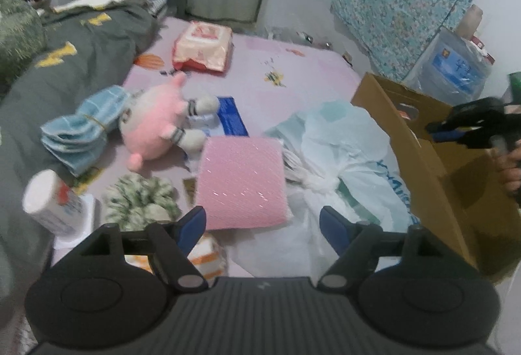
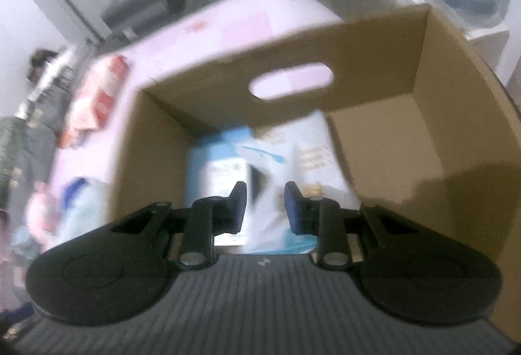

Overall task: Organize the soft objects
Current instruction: 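Withdraw the right gripper from the cardboard box toward the blue packet, then grasp the blue plastic packet with the right gripper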

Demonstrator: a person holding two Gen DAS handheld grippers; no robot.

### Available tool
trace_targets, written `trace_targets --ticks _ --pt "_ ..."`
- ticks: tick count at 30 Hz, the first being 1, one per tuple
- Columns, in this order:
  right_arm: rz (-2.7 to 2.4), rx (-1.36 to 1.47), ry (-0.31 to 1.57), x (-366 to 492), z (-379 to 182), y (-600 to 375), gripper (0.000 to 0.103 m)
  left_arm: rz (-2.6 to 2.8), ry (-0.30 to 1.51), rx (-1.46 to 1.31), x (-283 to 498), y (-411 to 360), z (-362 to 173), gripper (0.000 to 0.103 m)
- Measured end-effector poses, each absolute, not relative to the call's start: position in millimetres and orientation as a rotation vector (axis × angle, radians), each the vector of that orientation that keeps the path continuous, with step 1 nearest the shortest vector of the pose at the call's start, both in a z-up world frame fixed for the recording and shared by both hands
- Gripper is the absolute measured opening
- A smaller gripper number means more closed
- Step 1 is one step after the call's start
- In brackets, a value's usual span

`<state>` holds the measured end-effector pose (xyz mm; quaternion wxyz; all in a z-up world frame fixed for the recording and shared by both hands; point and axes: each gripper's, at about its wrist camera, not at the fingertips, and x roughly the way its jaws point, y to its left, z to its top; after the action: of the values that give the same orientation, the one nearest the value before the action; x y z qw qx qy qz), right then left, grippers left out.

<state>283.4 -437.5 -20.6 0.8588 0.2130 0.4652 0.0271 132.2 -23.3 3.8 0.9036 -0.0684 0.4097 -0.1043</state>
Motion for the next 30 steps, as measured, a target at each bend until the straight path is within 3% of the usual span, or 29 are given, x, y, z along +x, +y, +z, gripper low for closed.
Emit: trace_targets --ticks 10,21,30 --pt "0.379 0.589 0.933 255.1 44.5 -373.2 0.031 -0.148 0.747 -0.057 115.9 -5.3 18.8 0.087" --pt "0.677 0.690 1.146 280.2 41.1 -244.2 0.035 -0.019 0.642 -0.046 103.7 46.7 45.9 0.090" --pt "0.666 0.699 1.237 312.9 19.3 -170.1 0.042 0.055 0.637 -0.037 107.4 69.2 36.0 0.090"
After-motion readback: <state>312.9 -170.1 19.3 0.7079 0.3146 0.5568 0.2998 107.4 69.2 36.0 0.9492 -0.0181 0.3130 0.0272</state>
